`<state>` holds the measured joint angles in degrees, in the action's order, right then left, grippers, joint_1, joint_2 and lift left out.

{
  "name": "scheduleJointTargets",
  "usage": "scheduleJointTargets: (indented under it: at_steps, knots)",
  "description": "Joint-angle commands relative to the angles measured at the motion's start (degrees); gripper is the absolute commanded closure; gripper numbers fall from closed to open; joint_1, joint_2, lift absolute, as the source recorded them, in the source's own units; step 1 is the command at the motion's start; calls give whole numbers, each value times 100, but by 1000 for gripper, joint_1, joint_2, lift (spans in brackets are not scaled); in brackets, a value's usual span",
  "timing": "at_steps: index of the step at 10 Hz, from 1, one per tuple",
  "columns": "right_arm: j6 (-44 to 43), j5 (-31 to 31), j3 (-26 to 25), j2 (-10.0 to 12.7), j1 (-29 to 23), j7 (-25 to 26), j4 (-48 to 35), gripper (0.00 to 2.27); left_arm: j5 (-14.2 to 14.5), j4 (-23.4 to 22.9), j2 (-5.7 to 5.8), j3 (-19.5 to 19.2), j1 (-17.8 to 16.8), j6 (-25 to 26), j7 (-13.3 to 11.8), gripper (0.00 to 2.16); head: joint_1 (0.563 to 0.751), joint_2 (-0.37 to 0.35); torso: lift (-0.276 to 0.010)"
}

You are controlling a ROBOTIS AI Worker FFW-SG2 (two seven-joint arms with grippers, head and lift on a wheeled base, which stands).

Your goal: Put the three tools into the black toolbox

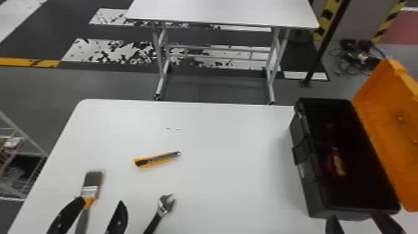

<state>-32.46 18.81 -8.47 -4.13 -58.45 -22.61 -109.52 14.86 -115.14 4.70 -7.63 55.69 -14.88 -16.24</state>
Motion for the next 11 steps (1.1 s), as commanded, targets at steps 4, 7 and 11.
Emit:
scheduleJointTargets:
  at_steps: [4,7,11]
  knots:
    - [-98,35,-5,-9,0,-15,36,113,-343,-106,58,60,-234,1502,-134,137,695,-55,-51]
    - [-115,44,3,-26,26,-24,80,113,-431,-686,93,16,-340,3172,-319,137,695,-101,-51]
    - [-151,71,3,-53,26,-33,80,113,-440,-2030,128,-424,-753,6793,-697,137,695,-119,-51]
